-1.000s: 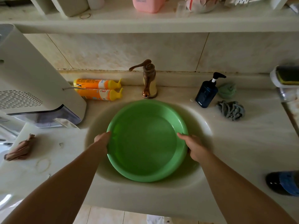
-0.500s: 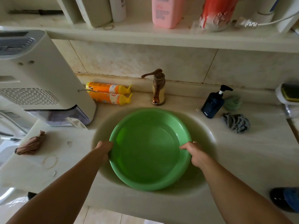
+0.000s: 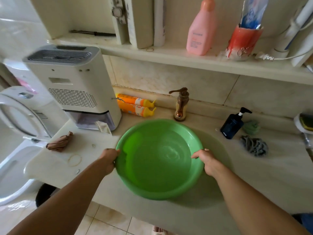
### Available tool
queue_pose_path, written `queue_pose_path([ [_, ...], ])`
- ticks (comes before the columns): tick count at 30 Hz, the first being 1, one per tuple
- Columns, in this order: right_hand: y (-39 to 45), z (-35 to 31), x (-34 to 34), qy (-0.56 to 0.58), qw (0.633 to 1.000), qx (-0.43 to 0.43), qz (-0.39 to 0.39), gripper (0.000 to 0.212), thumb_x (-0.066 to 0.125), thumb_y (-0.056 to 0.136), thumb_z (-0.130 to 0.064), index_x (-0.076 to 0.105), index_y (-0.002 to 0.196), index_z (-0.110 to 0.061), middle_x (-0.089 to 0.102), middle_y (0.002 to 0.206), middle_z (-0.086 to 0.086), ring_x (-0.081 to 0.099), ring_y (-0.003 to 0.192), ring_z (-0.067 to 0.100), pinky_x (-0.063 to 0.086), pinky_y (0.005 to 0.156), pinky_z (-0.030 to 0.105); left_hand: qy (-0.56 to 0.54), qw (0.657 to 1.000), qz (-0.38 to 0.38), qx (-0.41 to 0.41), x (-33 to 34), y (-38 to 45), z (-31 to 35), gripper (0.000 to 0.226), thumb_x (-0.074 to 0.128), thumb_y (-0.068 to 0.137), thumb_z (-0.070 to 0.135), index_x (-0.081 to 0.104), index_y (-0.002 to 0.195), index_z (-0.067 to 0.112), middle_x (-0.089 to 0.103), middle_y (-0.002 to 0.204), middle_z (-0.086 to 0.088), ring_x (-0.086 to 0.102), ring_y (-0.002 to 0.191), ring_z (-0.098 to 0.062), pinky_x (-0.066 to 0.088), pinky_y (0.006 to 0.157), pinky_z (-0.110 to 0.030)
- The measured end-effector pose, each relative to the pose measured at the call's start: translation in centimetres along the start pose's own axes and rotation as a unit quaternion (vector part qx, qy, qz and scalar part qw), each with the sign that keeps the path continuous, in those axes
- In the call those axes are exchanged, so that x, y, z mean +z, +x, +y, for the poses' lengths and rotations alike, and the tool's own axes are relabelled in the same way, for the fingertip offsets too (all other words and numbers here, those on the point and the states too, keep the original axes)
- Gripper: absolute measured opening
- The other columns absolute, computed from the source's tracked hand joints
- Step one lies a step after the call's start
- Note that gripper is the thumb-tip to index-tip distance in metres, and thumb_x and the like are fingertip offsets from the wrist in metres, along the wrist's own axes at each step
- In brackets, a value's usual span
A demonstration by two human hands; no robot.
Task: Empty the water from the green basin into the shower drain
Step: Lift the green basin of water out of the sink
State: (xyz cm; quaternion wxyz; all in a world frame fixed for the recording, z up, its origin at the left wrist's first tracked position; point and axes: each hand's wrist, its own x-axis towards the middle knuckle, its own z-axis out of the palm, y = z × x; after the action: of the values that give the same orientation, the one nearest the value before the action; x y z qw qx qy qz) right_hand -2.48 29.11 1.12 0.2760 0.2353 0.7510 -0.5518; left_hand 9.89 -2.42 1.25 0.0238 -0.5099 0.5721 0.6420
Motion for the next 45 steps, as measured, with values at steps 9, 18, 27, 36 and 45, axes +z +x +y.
queue_pose_path([
  [9,-6.4,-2.4,4.0,0.002,0.995,-0.061,-0.078,0.044,0.058,0.068,0.016,0.060,0.111,0.011,0.066,0.097,0.029,0.064,0.081,0.039,0.054,0.078,0.048,-0.067,0.995,-0.031,0.071,-9.3,-4.5,-1.1,0.016,0.052,0.097,0.002,0.057,0.082,0.004,0.059,0.084,-0.012,0.057,0.075,-0.021,0.049,0.065,-0.035],
  [18,-14.4,-2.8,11.4,-0.023,0.984,-0.108,-0.137,0.046,0.056,0.064,0.015,0.059,0.110,0.014,0.061,0.095,0.029,0.061,0.083,0.041,0.050,0.085,0.062,-0.193,0.974,0.004,0.116,-20.9,-10.5,-4.8,0.006,0.052,0.089,-0.001,0.053,0.089,0.005,0.055,0.089,-0.016,0.055,0.085,-0.028,0.051,0.071,-0.039],
  [27,-23.0,-2.3,22.5,-0.094,0.960,-0.136,-0.228,0.022,0.055,0.065,0.013,0.058,0.085,0.005,0.053,0.078,0.020,0.053,0.077,0.036,0.050,0.077,0.051,-0.272,0.950,0.097,0.123,-32.4,-16.3,-10.4,0.022,0.062,0.085,0.005,0.055,0.105,0.006,0.066,0.103,-0.020,0.067,0.090,-0.036,0.058,0.069,-0.046],
  [36,-31.4,-2.4,35.3,-0.129,0.906,-0.146,-0.375,0.038,0.044,0.074,0.016,0.062,0.106,0.006,0.068,0.086,0.029,0.066,0.071,0.042,0.057,0.059,0.050,-0.353,0.901,0.208,0.144,-43.5,-21.4,-14.3,0.031,0.056,0.083,-0.001,0.055,0.114,-0.002,0.065,0.113,-0.031,0.067,0.088,-0.041,0.057,0.073,-0.050],
  [45,-36.9,-2.4,49.9,-0.205,0.851,-0.147,-0.461,0.039,0.047,0.072,0.016,0.063,0.105,0.003,0.064,0.106,0.028,0.061,0.094,0.047,0.052,0.068,0.051,-0.433,0.842,0.281,0.160,-52.3,-23.1,-17.4,0.042,0.051,0.081,0.008,0.061,0.120,-0.003,0.067,0.104,-0.027,0.066,0.086,-0.037,0.055,0.081,-0.051],
])
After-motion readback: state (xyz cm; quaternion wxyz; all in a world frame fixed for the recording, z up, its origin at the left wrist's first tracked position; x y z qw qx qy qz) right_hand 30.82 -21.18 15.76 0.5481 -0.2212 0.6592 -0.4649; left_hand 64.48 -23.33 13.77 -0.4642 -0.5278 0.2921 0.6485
